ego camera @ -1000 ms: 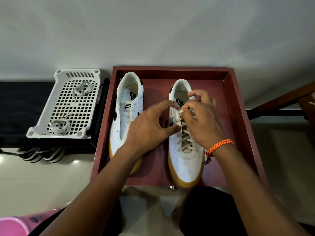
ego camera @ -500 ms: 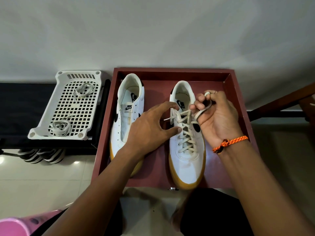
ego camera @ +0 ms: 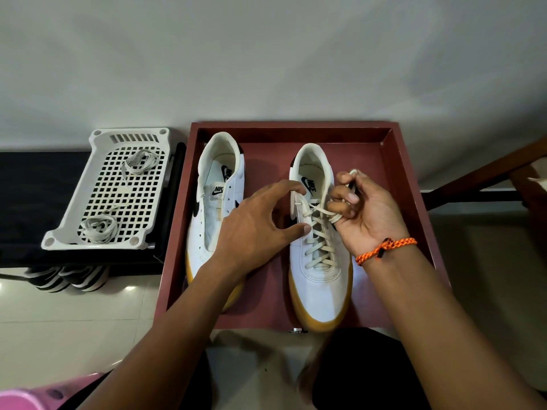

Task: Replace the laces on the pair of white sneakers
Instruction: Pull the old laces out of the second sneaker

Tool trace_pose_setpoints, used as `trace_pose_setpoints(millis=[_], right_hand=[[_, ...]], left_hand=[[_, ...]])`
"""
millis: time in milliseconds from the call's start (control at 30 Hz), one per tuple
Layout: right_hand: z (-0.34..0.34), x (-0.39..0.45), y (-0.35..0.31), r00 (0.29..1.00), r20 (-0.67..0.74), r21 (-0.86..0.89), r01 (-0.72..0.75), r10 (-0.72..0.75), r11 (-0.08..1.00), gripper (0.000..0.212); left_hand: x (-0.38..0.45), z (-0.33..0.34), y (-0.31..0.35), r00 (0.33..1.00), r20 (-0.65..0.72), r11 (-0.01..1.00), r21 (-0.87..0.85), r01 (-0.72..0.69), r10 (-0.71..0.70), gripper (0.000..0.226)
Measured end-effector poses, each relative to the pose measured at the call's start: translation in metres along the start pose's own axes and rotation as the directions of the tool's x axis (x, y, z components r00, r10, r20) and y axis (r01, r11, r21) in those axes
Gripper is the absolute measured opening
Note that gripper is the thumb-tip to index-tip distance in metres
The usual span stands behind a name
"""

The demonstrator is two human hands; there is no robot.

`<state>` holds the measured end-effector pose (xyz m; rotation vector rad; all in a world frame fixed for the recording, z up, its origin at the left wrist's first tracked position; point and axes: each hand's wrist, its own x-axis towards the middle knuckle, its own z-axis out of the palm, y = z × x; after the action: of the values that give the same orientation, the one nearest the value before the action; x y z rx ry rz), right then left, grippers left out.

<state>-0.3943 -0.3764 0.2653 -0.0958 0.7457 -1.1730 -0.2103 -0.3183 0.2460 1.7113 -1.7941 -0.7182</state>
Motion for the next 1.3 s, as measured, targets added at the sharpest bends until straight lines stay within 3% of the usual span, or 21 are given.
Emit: trace_pose_setpoints(millis=[133,300,567,667,767,867,967,1033,1100,1167,1200,1233,1267,1300], right_hand=[[-0.002,0.004,0.003,0.999,-0.034,0.011,-0.023,0.023,1.000,0.022],[-0.008,0.007,0.001,0.996,0.004,0.217,-0.085,0.086,0.972,0.025],[-0.008,0.007,-0.004,0.999,-0.026,0.341,-0.030,0.041,0.940,0.032],[-0.012,0.009,-0.009,0.998,-0.067,0.469,0.032,-0.001,0.883,0.032],[-0.016,0.014,-0.026,0.981,-0.147,0.518,0.186,-0.127,0.835,0.017],[-0.023,0.012,-0.056,0.943,-0.226,0.279,0.303,-0.244,0.911,0.014],[-0.033,0.008,-0.065,0.939,-0.289,-0.241,0.120,-0.189,0.963,0.012],[-0.034,0.007,-0.058,0.935,-0.308,-0.630,-0.060,-0.178,0.774,0.021],[-0.026,0.001,-0.048,0.949,-0.207,-0.944,-0.130,-0.239,0.304,0.043],[-0.015,-0.011,-0.039,0.954,-0.023,-0.980,-0.080,-0.297,-0.181,0.040],[-0.014,-0.014,-0.035,0.953,0.064,-0.953,-0.030,-0.296,-0.303,0.030],[-0.013,-0.017,-0.031,0.954,0.122,-0.939,0.021,-0.274,-0.343,0.016],[-0.012,-0.018,-0.029,0.958,0.146,-0.937,0.055,-0.246,-0.344,0.014],[-0.012,-0.019,-0.028,0.965,0.166,-0.936,0.089,-0.202,-0.341,0.030]], left_hand=[[0.000,0.000,0.001,1.000,0.003,1.000,0.008,-0.007,0.007,0.058],[-0.001,0.000,0.003,1.000,0.004,1.000,0.020,-0.002,0.002,0.057],[-0.001,-0.001,0.007,1.000,0.007,0.998,0.063,0.001,-0.002,0.058],[0.000,0.000,0.008,1.000,0.006,0.998,0.059,0.012,-0.013,0.057],[0.001,-0.002,0.004,0.999,0.012,0.999,0.018,0.045,-0.045,0.055],[0.001,-0.003,0.003,0.999,0.024,0.999,0.000,0.043,-0.043,0.054],[0.002,0.002,0.009,1.000,-0.001,1.000,0.024,0.007,-0.007,0.042],[0.005,0.006,0.014,0.999,-0.046,1.000,0.012,0.009,-0.008,0.028],[0.008,0.012,0.020,0.995,-0.097,0.999,0.037,0.014,-0.010,0.020],[0.013,0.019,0.024,0.993,-0.122,0.996,0.090,0.009,0.002,0.016],[0.014,0.022,0.026,0.993,-0.118,0.995,0.103,0.010,0.002,0.017],[0.016,0.024,0.027,0.994,-0.107,0.994,0.111,0.012,0.000,0.019],[0.018,0.026,0.029,0.996,-0.094,0.993,0.119,0.015,-0.004,0.021],[0.019,0.028,0.031,0.997,-0.080,0.992,0.121,0.023,-0.013,0.023]])
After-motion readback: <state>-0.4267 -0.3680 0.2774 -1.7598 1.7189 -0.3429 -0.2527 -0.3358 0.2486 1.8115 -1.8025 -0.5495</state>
